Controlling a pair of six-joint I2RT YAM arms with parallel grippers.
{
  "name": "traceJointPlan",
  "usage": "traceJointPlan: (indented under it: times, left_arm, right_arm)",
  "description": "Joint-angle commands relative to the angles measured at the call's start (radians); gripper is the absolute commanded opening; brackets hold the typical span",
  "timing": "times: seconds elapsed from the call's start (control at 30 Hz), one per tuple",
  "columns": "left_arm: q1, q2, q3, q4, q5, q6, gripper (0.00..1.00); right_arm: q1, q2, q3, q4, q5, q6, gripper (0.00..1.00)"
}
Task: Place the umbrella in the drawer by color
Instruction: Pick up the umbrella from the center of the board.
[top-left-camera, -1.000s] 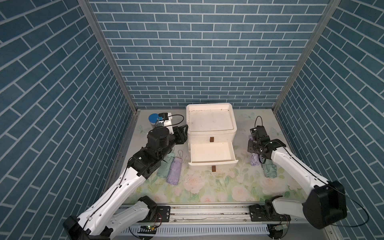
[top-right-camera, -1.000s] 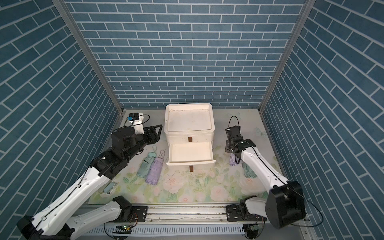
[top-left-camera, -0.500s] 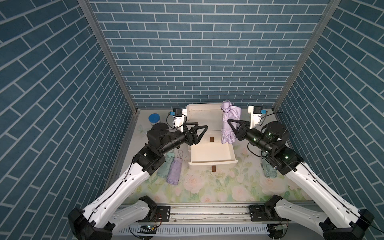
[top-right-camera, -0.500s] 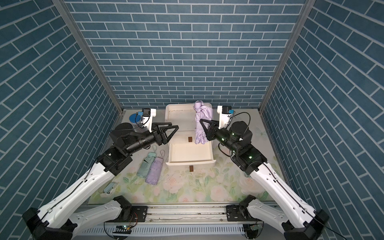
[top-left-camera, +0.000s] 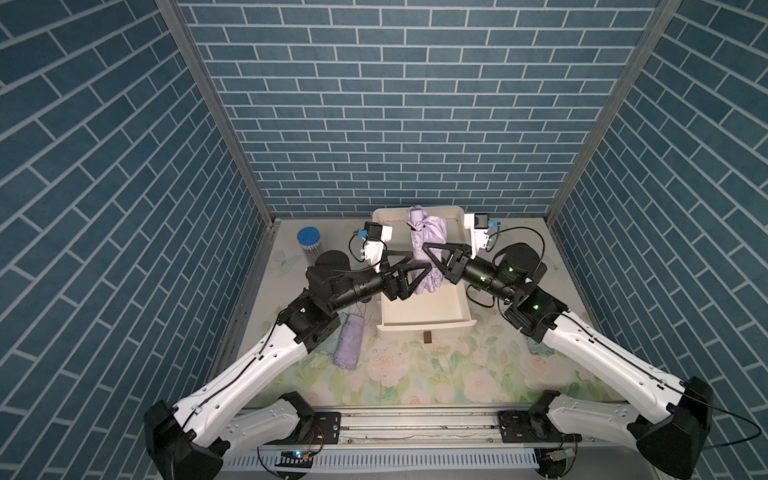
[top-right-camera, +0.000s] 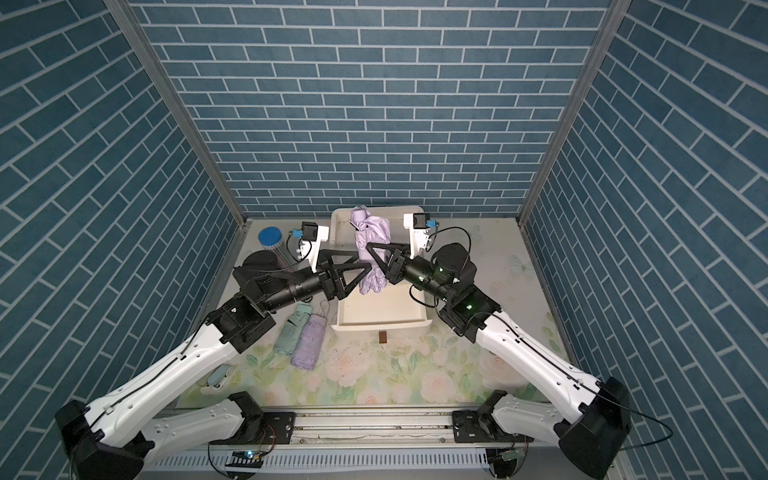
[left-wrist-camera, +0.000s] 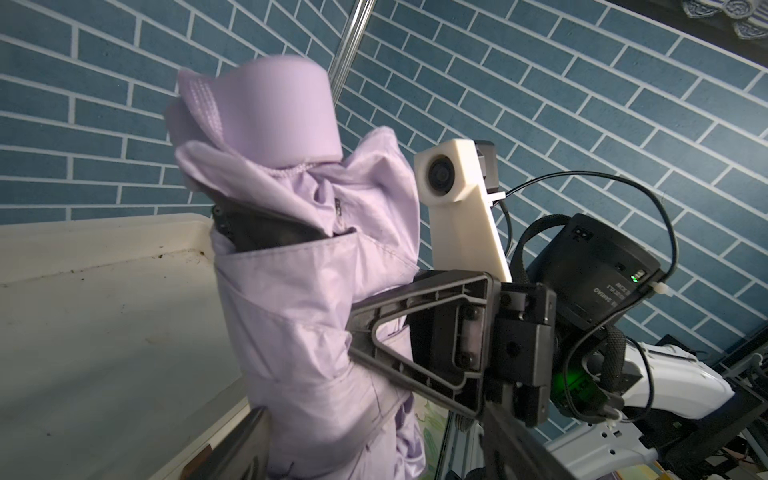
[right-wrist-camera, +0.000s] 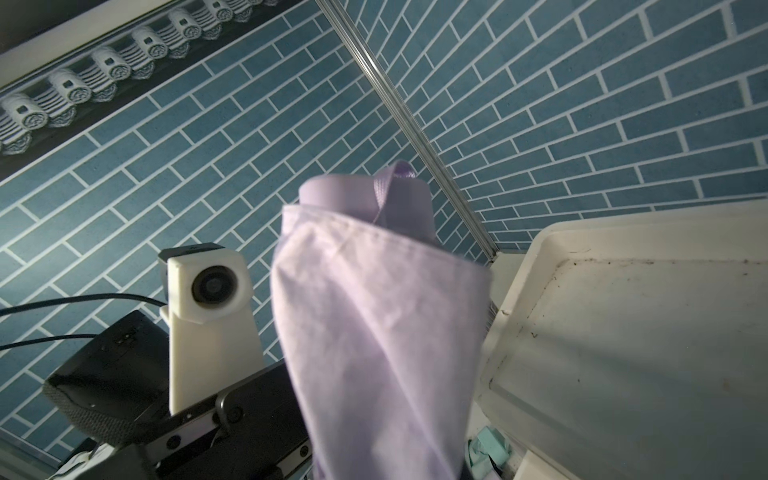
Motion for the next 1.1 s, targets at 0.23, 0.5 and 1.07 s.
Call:
traceJointPlan:
  times: [0.23, 0.5, 1.07]
  left_arm:
    - [-0.012, -0.044, -0.013, -0.121, -0.081, 0.098, 0.95]
    - [-0.009, -0.044, -0.018, -0.123, -0.016, 0.119, 0.97]
    - [-0.011, 0.04, 0.079, -0.33, -0.147, 0.27, 0.21]
  right_arm:
    - [0.051, -0.06, -0.019, 0.228, -0.096, 0.091, 0.0]
    - [0.051, -0.077, -0.066, 0.332, -0.14, 0.15, 0.0]
    - [0.042, -0.08, 0.105, -0.339, 0.204, -0.001, 0.71]
